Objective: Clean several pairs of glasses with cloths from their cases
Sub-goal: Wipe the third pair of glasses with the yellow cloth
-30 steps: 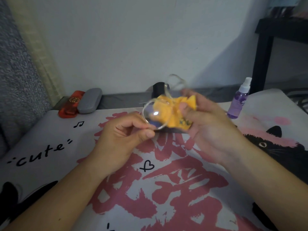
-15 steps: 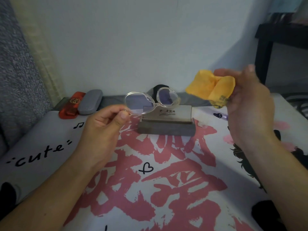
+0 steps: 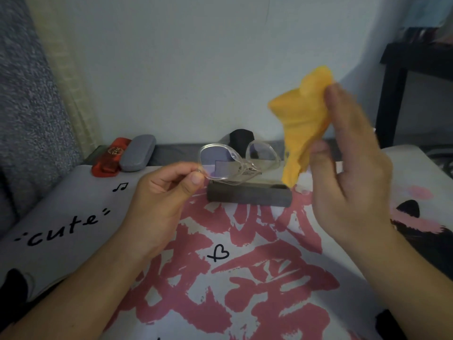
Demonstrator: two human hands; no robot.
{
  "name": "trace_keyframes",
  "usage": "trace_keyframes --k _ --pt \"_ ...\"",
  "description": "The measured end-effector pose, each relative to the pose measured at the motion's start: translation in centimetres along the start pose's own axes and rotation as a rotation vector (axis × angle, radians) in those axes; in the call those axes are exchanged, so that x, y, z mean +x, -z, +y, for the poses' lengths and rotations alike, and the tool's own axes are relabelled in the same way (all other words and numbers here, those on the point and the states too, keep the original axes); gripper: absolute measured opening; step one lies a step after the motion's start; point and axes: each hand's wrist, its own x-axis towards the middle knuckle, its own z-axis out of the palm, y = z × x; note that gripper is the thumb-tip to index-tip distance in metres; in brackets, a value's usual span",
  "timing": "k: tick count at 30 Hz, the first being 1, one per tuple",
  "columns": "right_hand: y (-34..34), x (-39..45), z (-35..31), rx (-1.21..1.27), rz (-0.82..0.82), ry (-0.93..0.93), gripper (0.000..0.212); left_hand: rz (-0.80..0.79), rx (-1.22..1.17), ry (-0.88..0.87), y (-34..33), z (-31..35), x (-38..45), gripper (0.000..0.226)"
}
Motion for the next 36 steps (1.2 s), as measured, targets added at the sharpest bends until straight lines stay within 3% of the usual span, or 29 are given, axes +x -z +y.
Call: trace_keyframes --k 2,4,8,11,13,15,17,20,26,29,33,36 --pt "0.0 0.1 -0.5 -0.093 0.104 0.042 0.048 0.003 -0.006 0.007 -0.2 0.0 -0.1 0.036" --pt "-0.2 0.1 -0.8 -0.159 0.090 0.076 0.048 -0.001 -0.011 0.006 -0.2 -0.1 -0.1 0.036" --pt "-1.9 -0.7 -1.6 -0.190 -0.357 -0.018 0.060 -0.004 -0.038 0.005 -0.2 -0.1 -0.1 0.034" --pt "-2.7 -1.7 -2.1 0.003 -0.577 -0.086 0.076 -0.020 -0.093 0.013 -0.3 0.0 -0.2 0.032" --pt "-2.4 -1.7 -2.1 0.162 -0.559 -0.162 0.075 -0.023 -0.128 0.027 -0.2 0.1 -0.1 0.032" --pt "-2.0 -1.4 -1.5 0.247 -0.416 -0.169 0.060 -0.024 -0.179 0.038 -0.1 0.1 0.0 0.029" --pt "-1.8 -1.0 -0.3 0.157 -0.284 -0.047 0.046 -0.034 -0.252 0.049 0.0 0.2 0.1 0.025" --pt "-2.4 -1.1 1.2 -0.066 -0.304 0.149 0.043 -0.079 -0.284 0.073 0.2 0.3 0.1 0.027" --pt "-4.3 -0.7 1.6 -0.302 -0.105 0.319 0.032 -0.206 -0.308 0.111 -0.8 0.6 -0.7 0.028" --pt "-4.5 -0.8 2.1 -0.362 -0.193 0.337 0.034 -0.164 -0.292 0.125 -0.8 1.0 -0.6 0.025" --pt "-4.4 -1.6 2.1 -0.345 -0.458 0.321 0.063 -0.073 -0.257 0.177 -0.3 1.1 -0.3 0.011" --pt "-4.0 -1.8 1.3 -0.225 -0.540 0.296 0.059 -0.079 -0.303 0.180 0.2 0.9 0.0 0.018"
